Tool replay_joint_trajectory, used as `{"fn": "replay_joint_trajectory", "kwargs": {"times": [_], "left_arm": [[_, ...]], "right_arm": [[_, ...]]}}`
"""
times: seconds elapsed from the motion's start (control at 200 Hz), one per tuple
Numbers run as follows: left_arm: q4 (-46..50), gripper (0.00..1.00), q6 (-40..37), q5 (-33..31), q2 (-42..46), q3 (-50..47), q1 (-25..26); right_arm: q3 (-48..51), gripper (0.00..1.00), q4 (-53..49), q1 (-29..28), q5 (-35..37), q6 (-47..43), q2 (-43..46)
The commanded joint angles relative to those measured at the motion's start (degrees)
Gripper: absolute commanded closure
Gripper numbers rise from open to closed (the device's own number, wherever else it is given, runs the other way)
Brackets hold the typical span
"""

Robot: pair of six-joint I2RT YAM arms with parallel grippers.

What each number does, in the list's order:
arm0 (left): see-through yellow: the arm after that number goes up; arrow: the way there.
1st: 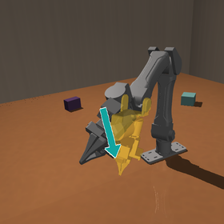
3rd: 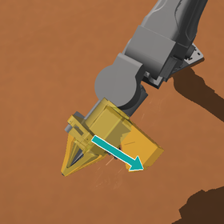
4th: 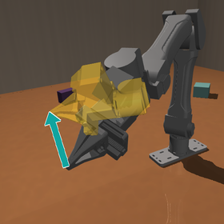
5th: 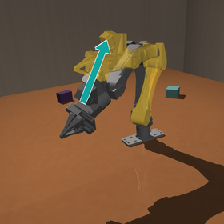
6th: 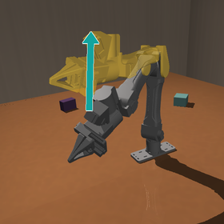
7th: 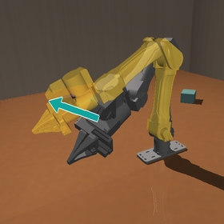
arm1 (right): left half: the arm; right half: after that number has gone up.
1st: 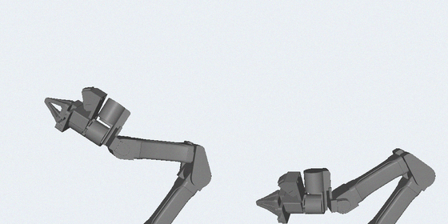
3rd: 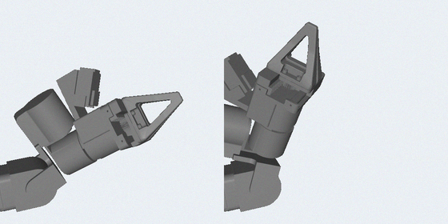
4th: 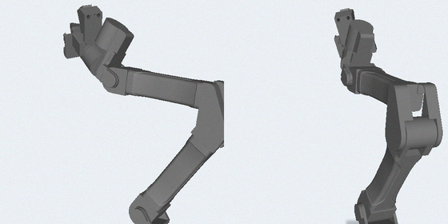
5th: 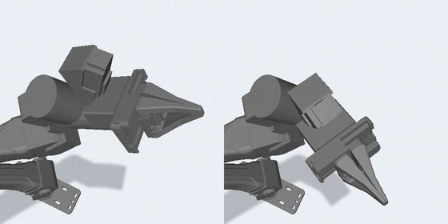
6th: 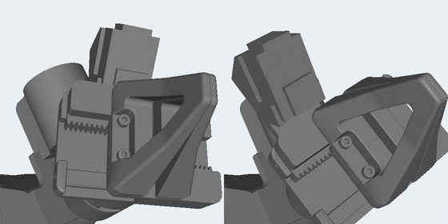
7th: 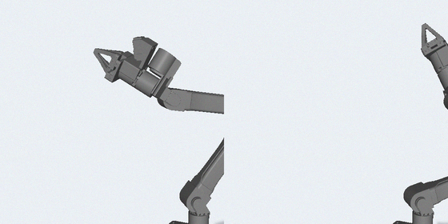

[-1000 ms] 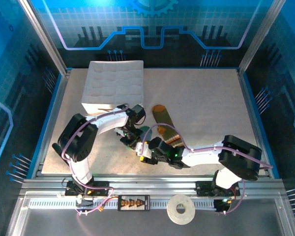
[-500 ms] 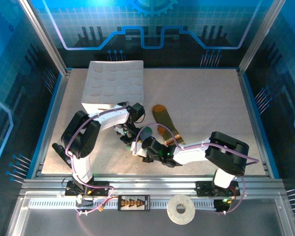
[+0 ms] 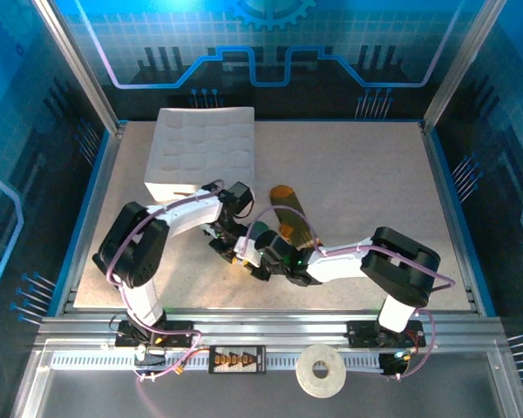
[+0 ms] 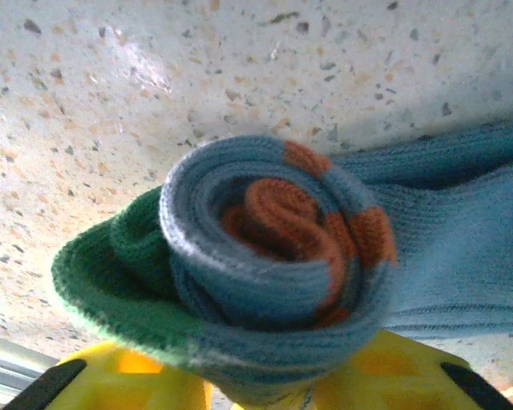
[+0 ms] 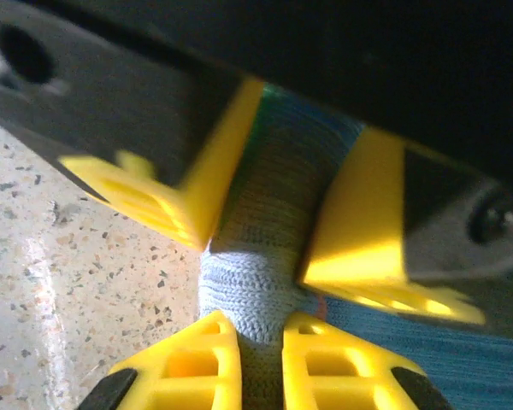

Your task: Roll the socks

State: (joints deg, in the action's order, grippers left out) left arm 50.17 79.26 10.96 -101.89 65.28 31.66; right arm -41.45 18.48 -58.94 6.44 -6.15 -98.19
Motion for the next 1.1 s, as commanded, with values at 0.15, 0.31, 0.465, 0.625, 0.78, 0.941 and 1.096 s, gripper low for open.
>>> {"fn": "replay_joint_trajectory", "kwargs": {"times": [0.15, 0.31, 0.465, 0.625, 0.78, 0.941, 1.096], "left_arm": [[-8.31, 0.37, 0.40, -4.38, 9.48, -7.43, -2.96], [-9.10, 0.30, -1.87, -7.42, 14.42, -8.32, -3.23], [-12.52, 0.36, -2.62, -7.85, 21.36, -13.93, -3.20], [-17.70, 0.44, -2.40, -5.65, 25.97, -20.53, -2.89], [-23.28, 0.47, -2.38, -5.07, 25.03, -22.82, -2.52], [-25.86, 0.47, -3.15, -5.40, 20.47, -21.74, -1.88], [-26.14, 0.48, -4.13, -5.49, 16.41, -20.76, -0.88]], "right_arm": [[3.53, 1.00, -10.23, 5.02, -10.28, 5.55, -6.08], [2.37, 1.00, -11.68, 7.12, -12.87, 7.49, -7.94], [0.63, 1.00, -13.79, 8.82, -15.36, 9.16, -10.19], [-0.03, 1.00, -15.08, 10.61, -17.81, 11.05, -11.71], [-0.08, 1.00, -15.12, 12.56, -21.10, 12.91, -13.10], [-0.76, 1.00, -15.89, 14.73, -24.47, 15.00, -14.82], [-1.17, 1.00, -16.53, 16.79, -26.24, 17.04, -16.06]]}}
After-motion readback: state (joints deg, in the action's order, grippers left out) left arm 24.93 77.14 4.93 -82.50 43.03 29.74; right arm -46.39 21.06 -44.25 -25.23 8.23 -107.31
